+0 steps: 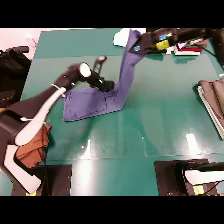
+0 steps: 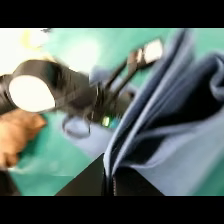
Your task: Fold the shirts.
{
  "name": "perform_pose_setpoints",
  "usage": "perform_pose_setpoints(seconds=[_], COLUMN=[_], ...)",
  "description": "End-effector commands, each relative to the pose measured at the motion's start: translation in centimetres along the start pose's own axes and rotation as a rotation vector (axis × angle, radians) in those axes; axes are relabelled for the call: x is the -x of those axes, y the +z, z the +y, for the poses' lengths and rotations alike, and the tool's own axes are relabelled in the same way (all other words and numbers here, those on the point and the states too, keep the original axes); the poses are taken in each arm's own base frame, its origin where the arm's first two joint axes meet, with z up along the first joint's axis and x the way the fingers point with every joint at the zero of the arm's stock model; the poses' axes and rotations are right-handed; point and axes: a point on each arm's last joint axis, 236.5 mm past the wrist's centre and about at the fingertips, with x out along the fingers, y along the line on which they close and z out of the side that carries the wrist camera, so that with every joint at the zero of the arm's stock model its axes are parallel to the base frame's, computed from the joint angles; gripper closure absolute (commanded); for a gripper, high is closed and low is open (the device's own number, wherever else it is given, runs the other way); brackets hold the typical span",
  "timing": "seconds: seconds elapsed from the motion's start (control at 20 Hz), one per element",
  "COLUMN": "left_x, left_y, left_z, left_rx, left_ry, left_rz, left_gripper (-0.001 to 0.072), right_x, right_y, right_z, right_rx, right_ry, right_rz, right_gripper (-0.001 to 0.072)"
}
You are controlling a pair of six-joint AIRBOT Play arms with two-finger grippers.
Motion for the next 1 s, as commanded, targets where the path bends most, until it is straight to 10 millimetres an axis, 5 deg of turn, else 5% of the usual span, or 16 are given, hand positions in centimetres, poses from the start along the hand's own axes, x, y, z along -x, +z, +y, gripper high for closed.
perform_pose_setpoints(seconds=[0.0,0.15,0.25,0.3,0.4,0.55,0.8,0.9,0.95], left_x=[10.4,22.2,28.7,31.1,33.5,32.8,28.9,27.4,26.8], left_y=[5.4,8.0,8.4,8.4,8.1,7.3,7.2,7.3,7.3], left_z=[4.9,8.9,10.6,10.9,10.5,9.6,6.5,5.3,4.8], left_rx=[0.010,-0.010,-0.012,-0.012,-0.013,-0.023,-0.083,-0.112,-0.122], left_ry=[0.107,0.245,0.335,0.360,0.375,0.358,0.300,0.279,0.270], left_rz=[-0.178,-0.359,-0.458,-0.498,-0.531,-0.496,-0.440,-0.424,-0.418], left_gripper=[0.0684,0.0684,0.0683,0.0683,0.0683,0.0683,0.0683,0.0683,0.0683], right_x=[-5.4,-13.0,-18.5,-20.3,-21.1,-19.1,-11.2,-9.1,-8.8], right_y=[-0.4,-1.7,-2.1,-2.5,-2.5,-3.7,-10.6,-14.1,-15.6], right_z=[5.7,10.8,12.8,13.6,13.7,6.9,-11.4,-16.3,-17.8], right_rx=[0.041,0.074,0.089,0.110,0.126,0.133,-0.159,-0.329,-0.413], right_ry=[0.172,0.308,0.323,0.331,0.338,0.186,-0.174,-0.219,-0.214], right_rz=[0.010,-0.005,-0.033,-0.028,-0.020,0.048,0.194,0.217,0.226], right_gripper=[0.0689,0.0679,0.0311,0.0251,0.0262,0.0262,0.0258,0.0050,0.0047])
